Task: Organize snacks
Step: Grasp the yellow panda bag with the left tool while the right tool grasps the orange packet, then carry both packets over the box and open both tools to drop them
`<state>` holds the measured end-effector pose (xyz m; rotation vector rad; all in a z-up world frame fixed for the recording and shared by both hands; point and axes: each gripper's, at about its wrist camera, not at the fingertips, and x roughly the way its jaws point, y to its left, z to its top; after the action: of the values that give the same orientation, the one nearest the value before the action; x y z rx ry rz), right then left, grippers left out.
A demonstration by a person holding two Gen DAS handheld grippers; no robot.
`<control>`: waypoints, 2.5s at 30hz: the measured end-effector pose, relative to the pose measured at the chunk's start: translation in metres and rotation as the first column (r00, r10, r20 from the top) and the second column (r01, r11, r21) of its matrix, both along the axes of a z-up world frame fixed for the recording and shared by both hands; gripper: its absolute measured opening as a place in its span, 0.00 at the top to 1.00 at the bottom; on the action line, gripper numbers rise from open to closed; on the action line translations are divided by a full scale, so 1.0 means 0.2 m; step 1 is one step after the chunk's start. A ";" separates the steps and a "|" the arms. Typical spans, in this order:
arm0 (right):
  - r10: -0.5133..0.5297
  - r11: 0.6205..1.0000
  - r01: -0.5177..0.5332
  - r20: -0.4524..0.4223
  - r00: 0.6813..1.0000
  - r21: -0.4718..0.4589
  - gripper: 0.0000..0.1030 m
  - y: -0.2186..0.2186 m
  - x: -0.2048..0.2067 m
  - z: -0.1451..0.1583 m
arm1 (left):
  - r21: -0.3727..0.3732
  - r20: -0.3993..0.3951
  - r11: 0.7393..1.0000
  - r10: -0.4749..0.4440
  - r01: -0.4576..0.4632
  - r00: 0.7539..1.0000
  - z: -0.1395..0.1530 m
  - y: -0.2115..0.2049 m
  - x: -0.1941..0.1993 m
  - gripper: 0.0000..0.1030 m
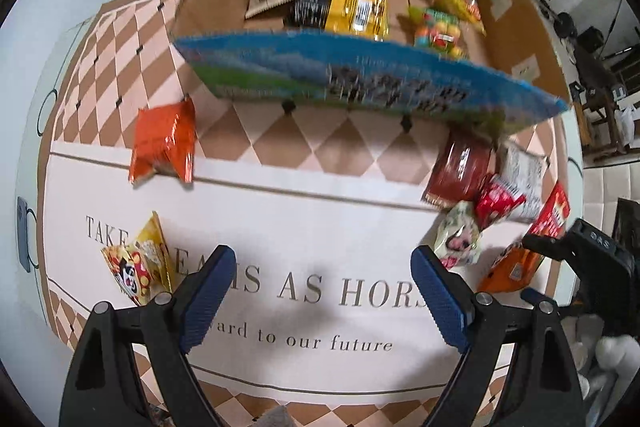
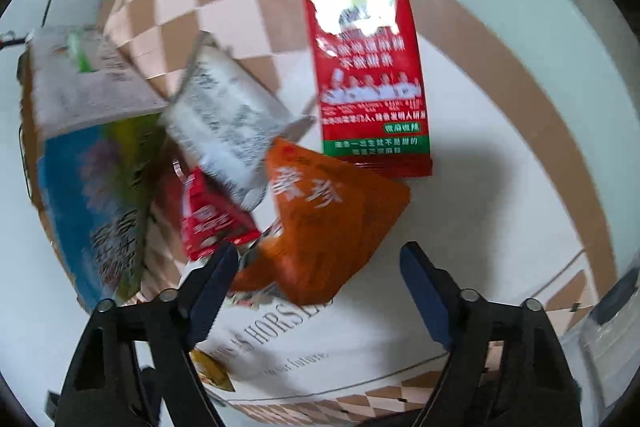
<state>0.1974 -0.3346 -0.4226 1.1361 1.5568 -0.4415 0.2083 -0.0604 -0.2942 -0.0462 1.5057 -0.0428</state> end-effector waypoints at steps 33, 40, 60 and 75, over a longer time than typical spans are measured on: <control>0.770 0.638 -0.754 0.115 0.628 -0.155 0.62 1.31 0.31 0.20 | -0.010 -0.302 0.875 0.459 -0.484 0.836 -0.40 1.13 -0.13 0.13; 0.784 0.620 -0.768 0.102 0.612 -0.162 0.62 1.35 0.31 0.21 | -0.014 -0.322 0.885 0.437 -0.465 0.840 -0.54 1.08 -0.08 0.42; 0.771 0.636 -0.756 0.162 0.616 -0.154 0.63 1.22 0.29 0.36 | -0.075 -0.100 0.978 0.186 -0.194 0.977 -0.09 0.62 -0.09 0.53; 0.727 0.685 -0.668 0.325 0.604 -0.290 0.63 0.95 0.72 0.95 | -0.167 0.096 0.986 -0.002 0.018 0.995 0.51 0.32 0.64 0.53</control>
<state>0.3406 -0.1437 -0.2323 0.3798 1.4169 0.2295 0.3359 0.0043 -0.1926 -0.1702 1.4036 -0.1777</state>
